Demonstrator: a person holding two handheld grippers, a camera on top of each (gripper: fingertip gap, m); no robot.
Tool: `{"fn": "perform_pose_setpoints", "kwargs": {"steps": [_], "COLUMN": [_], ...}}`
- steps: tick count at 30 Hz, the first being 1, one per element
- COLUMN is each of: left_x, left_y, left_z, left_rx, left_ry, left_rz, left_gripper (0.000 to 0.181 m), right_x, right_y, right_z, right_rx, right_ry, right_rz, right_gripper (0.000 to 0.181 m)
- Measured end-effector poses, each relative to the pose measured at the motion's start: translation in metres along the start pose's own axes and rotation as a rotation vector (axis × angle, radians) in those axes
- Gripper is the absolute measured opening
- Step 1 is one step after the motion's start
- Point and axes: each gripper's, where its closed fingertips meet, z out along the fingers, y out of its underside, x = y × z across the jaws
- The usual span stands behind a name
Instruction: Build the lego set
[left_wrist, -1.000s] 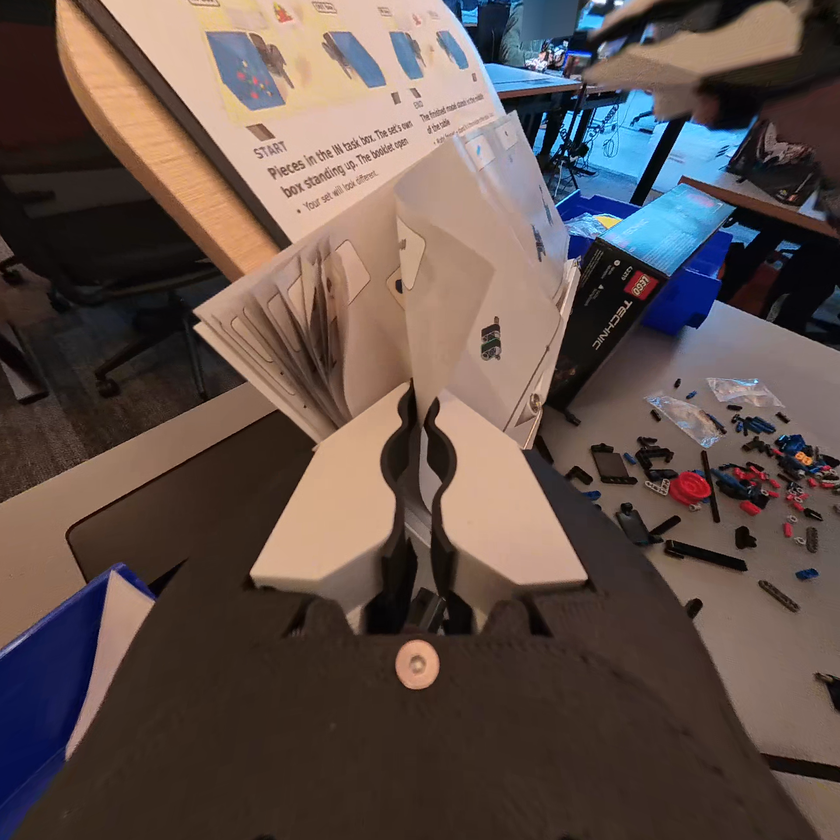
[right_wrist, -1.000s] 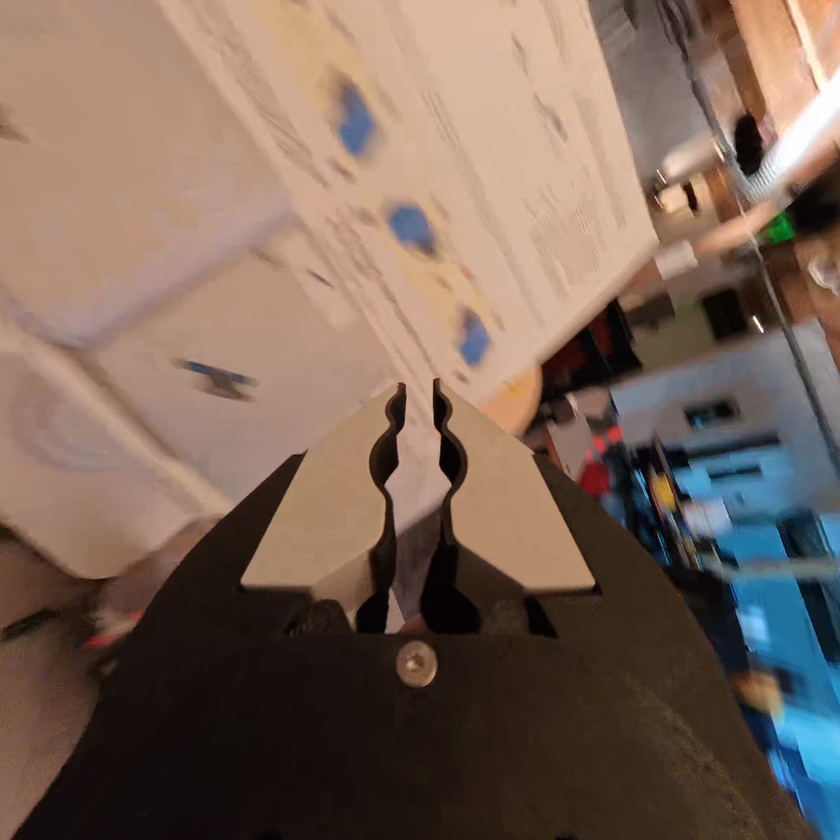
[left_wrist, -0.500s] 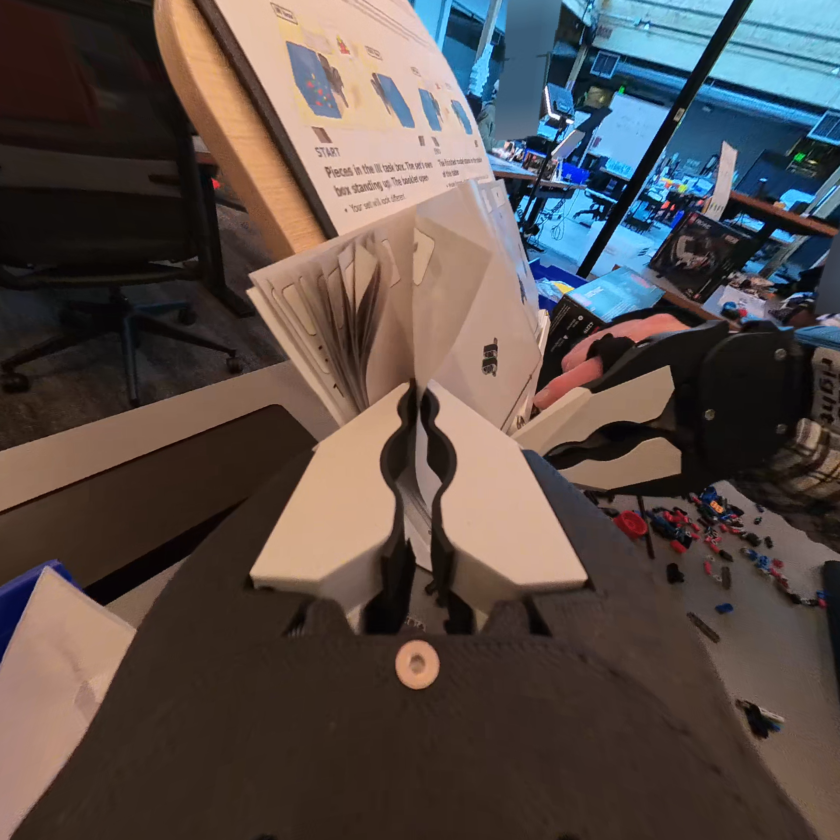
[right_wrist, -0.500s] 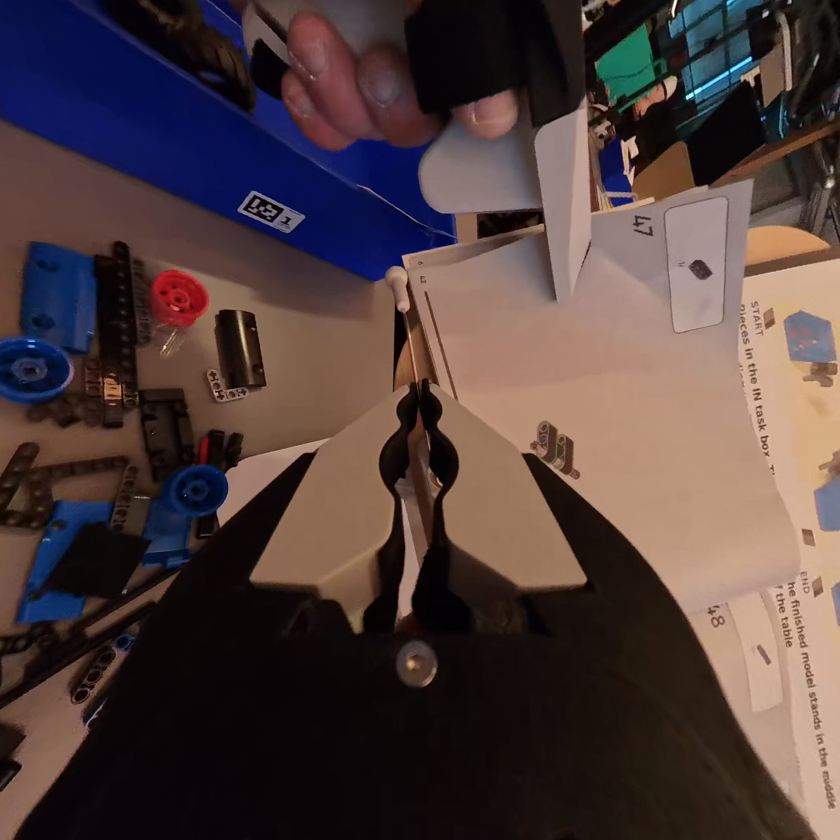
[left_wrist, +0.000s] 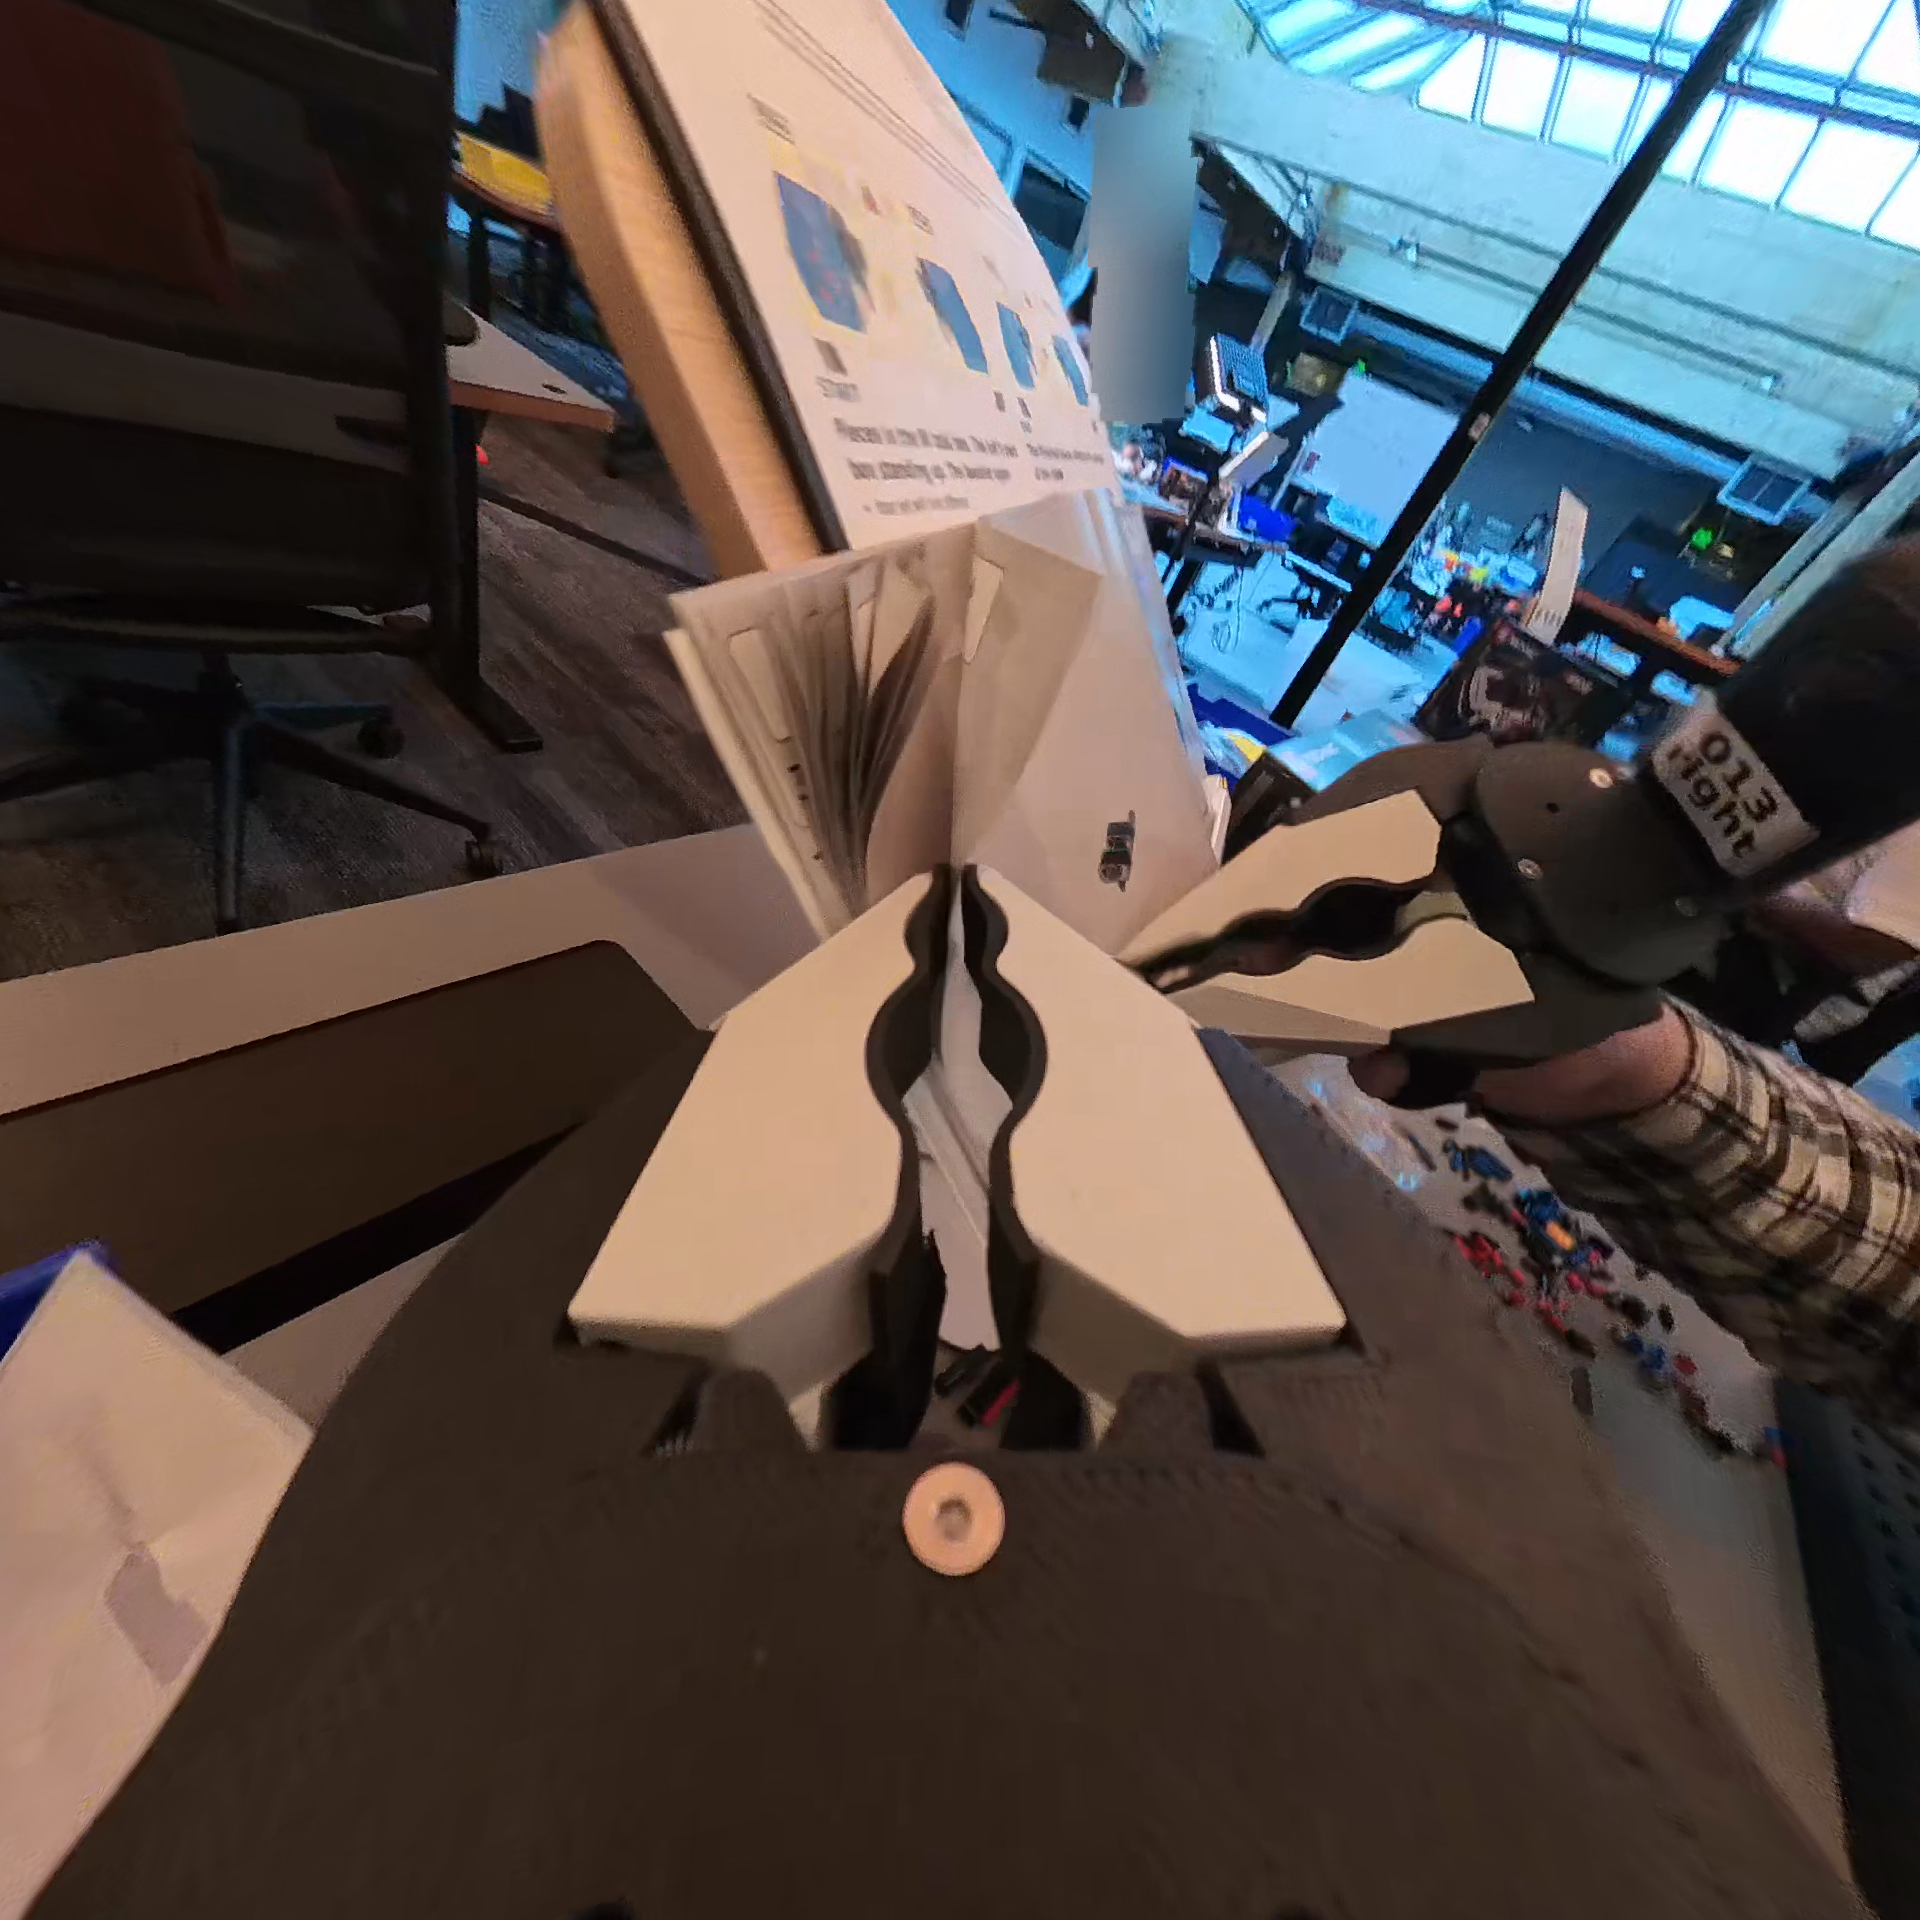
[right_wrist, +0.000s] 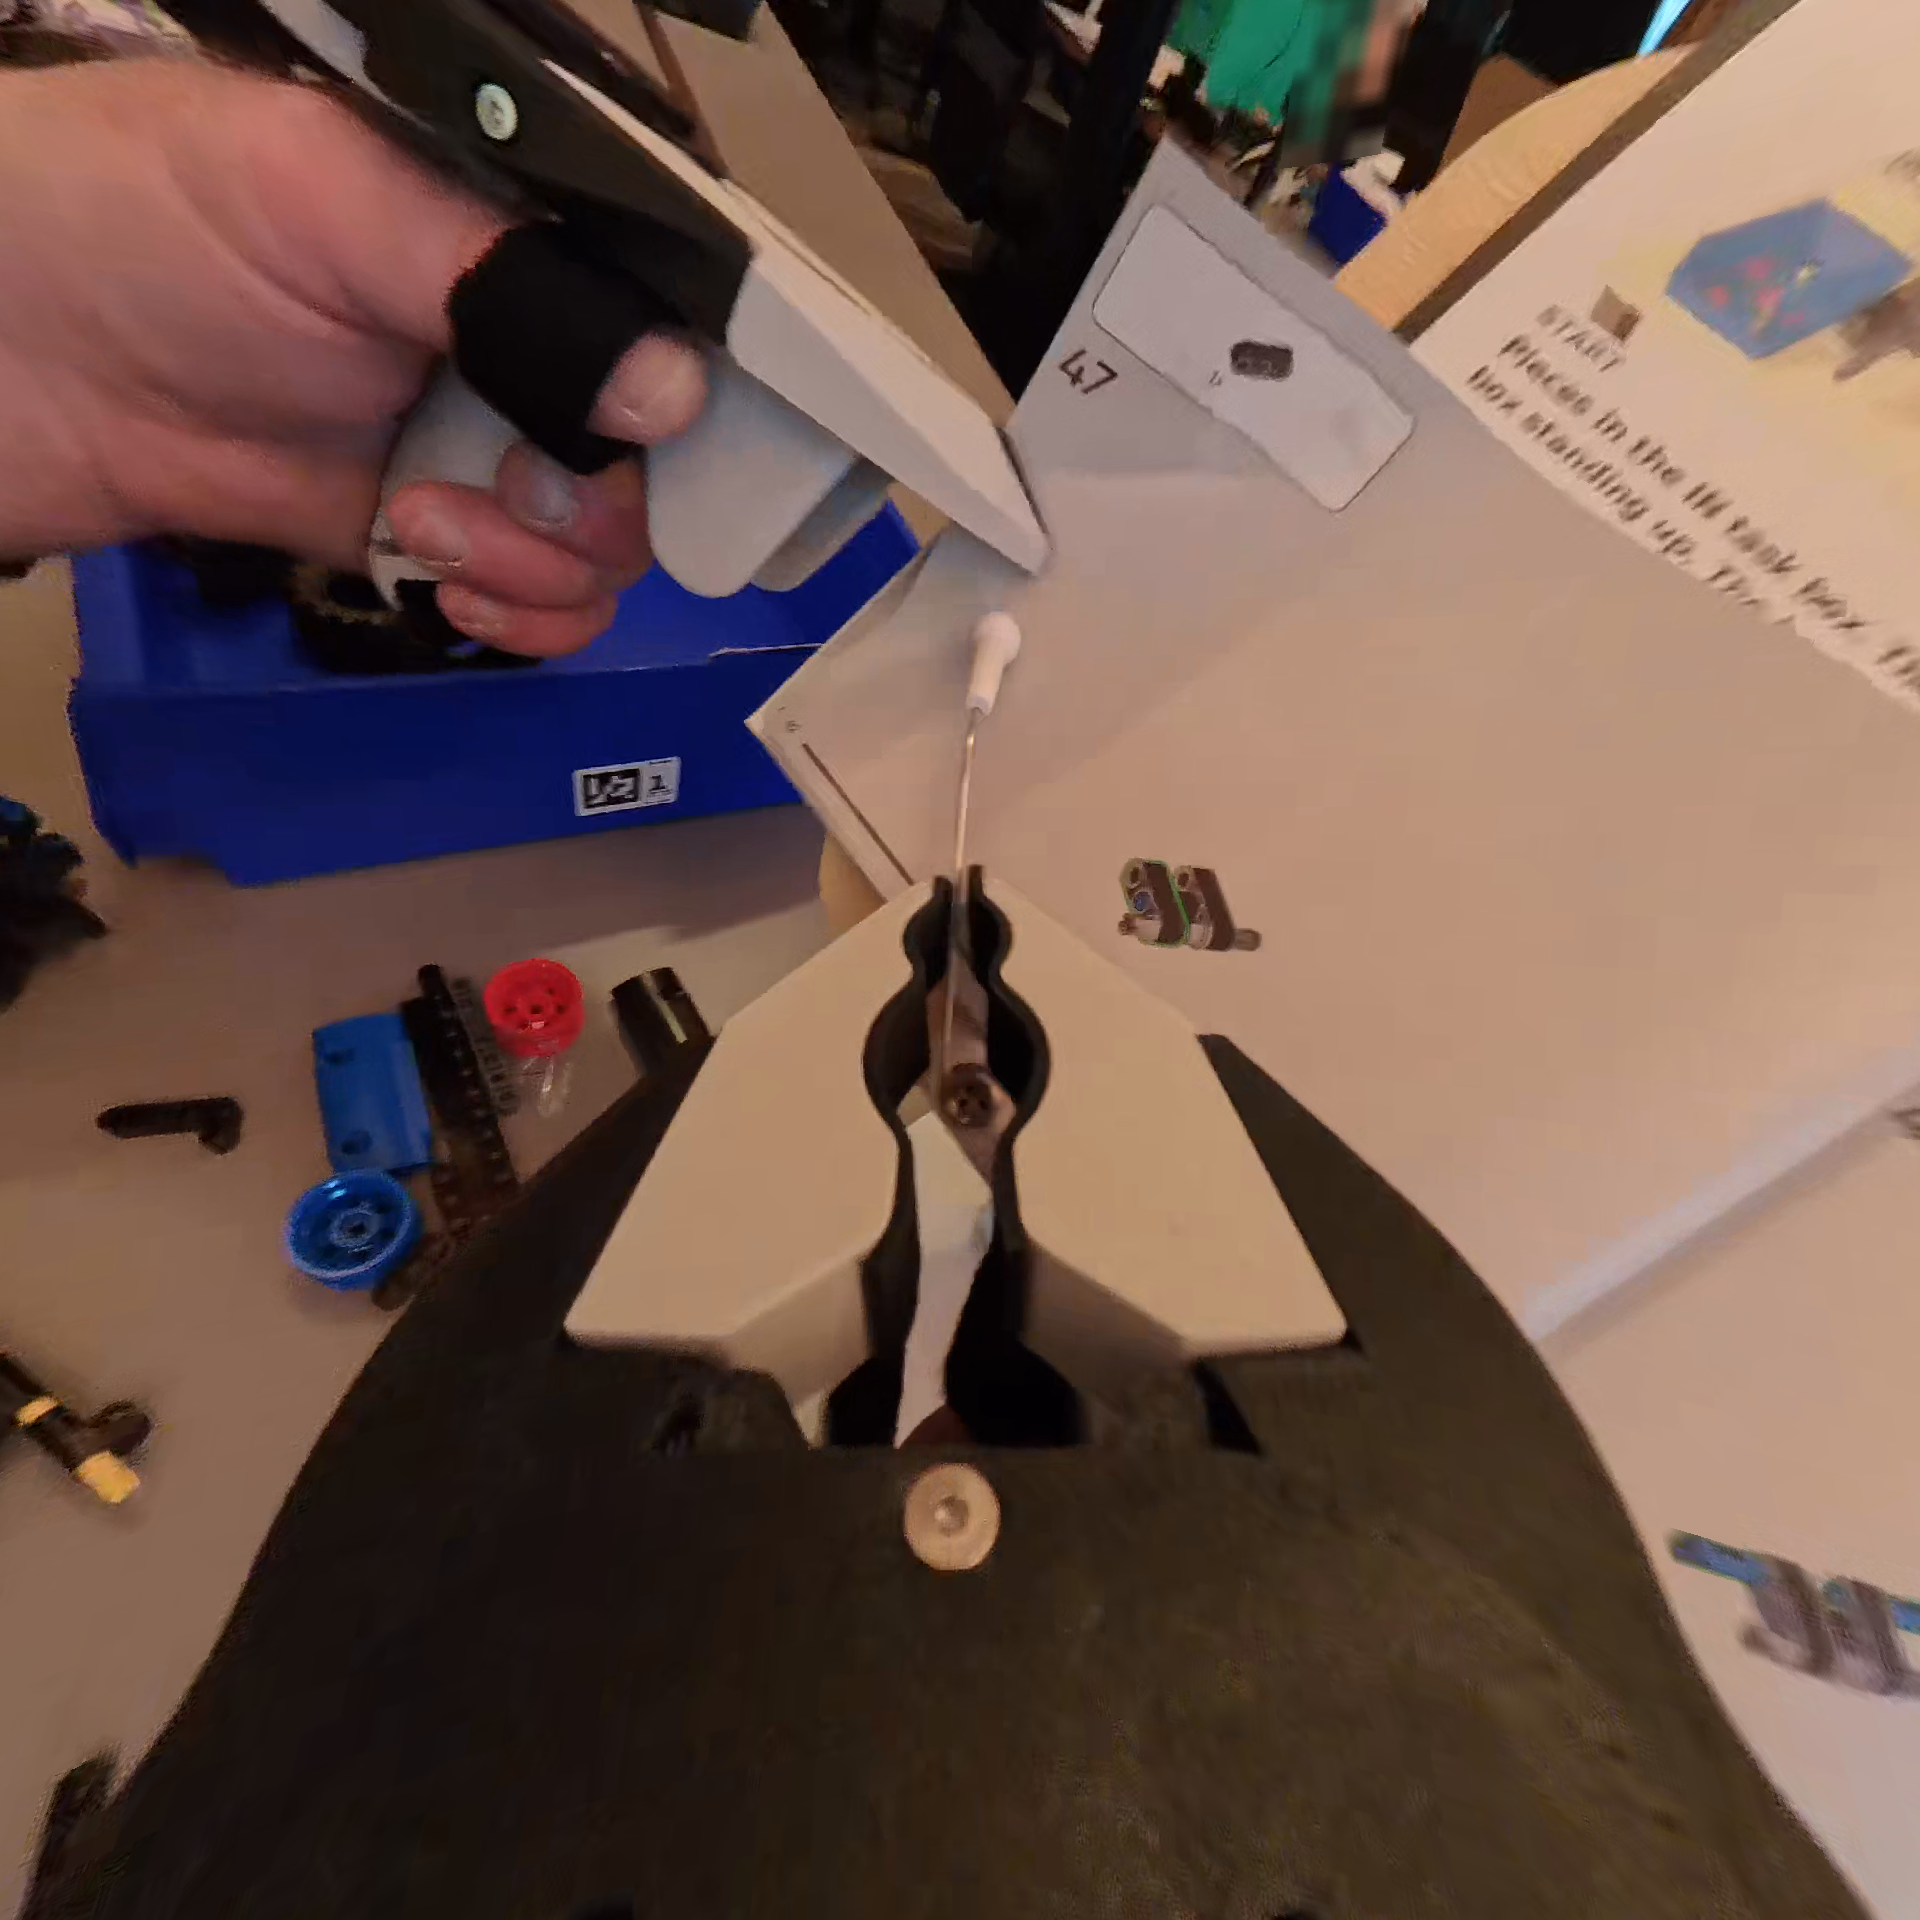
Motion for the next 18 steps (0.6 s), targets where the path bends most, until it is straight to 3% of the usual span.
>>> {"fn": "perform_pose_setpoints", "kwargs": {"steps": [4,7,10,14,18], "left_x": [-0.006,-0.005,0.016,0.061,0.111], "left_y": [-0.008,-0.008,-0.005,0.024,0.075], "left_z": [-0.025,-0.055,-0.083,-0.100,-0.099], "left_rx": [0.040,0.021,-0.010,-0.114,-0.220], "left_ry": [-0.106,-0.225,-0.272,-0.244,-0.124], "left_rz": [0.036,0.149,0.263,0.430,0.499], "left_gripper": [0.019,0.028,0.037,0.043,0.042], "right_x": [0.009,0.005,-0.024,-0.088,-0.127], "right_y": [-0.005,-0.004,0.009,0.043,0.096], "right_z": [-0.024,-0.060,-0.100,-0.151,-0.189], "right_rx": [-0.011,-0.065,-0.139,-0.232,-0.353], "right_ry": [0.064,0.111,0.031,-0.140,-0.170], "right_rz": [-0.047,-0.153,-0.206,-0.199,-0.167], "right_gripper": [0.032,0.033,0.033,0.030,0.029]}}
